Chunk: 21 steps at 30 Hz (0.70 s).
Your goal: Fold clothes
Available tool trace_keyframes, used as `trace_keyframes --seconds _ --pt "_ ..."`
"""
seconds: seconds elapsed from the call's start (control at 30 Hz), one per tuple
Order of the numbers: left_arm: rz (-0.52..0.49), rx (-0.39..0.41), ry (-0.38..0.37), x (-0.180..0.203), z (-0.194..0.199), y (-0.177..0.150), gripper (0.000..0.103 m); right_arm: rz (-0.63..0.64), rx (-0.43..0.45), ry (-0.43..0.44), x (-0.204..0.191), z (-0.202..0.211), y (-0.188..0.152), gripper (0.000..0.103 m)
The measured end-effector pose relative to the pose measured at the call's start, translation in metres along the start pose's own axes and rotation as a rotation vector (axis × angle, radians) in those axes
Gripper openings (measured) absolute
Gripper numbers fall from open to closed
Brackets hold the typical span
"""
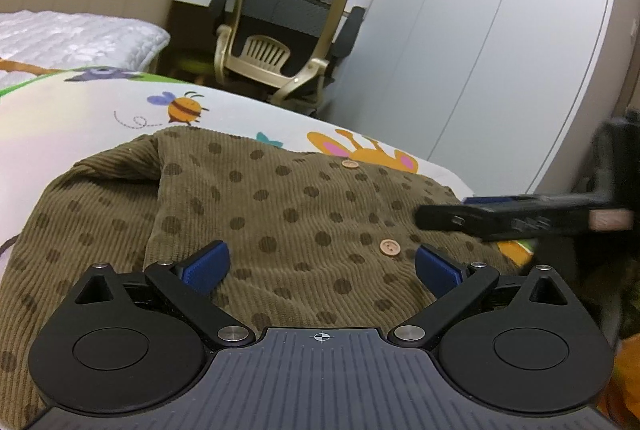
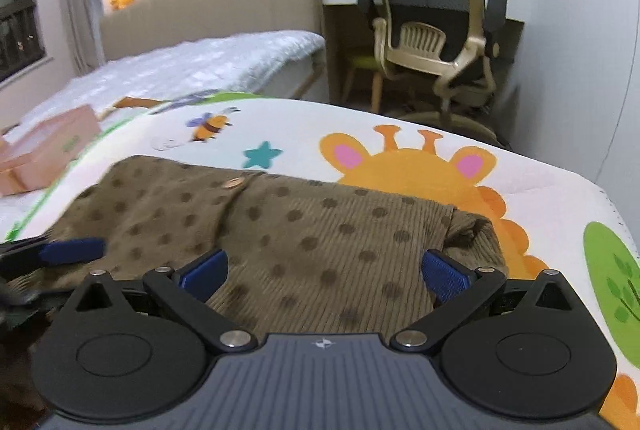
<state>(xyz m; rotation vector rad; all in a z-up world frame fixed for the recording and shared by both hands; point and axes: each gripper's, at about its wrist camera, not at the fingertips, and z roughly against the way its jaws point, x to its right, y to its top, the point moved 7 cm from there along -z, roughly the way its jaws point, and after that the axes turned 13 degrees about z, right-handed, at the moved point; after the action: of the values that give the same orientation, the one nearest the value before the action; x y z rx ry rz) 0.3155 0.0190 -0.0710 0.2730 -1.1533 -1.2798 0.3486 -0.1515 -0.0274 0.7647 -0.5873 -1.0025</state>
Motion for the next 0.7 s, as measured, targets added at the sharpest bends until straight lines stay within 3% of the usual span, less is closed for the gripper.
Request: trace_keyframes --seconds 0.2,0.47,0.63,0.7 --pt "-0.007 -0.001 0.004 0.001 -0.001 0.0 0.102 0.005 -0.061 -0.029 -0.002 -0.005 -0.036 0.103" --pt "-0.028 -0.006 0.027 0.005 0.0 -0.002 0.102 0.024 -0.05 -0.048 -0.005 -0.003 -0.037 0.103" --pt "-0.006 0.02 0.059 0.003 0.03 0.0 0.102 0.019 -0.046 -0.047 -0.003 -0.004 -0.037 0.103" --pt "-0.026 0.051 0.122 -0.005 0.047 0.004 0.102 0.017 -0.044 -0.047 -0.003 -0.004 -0.037 0.103"
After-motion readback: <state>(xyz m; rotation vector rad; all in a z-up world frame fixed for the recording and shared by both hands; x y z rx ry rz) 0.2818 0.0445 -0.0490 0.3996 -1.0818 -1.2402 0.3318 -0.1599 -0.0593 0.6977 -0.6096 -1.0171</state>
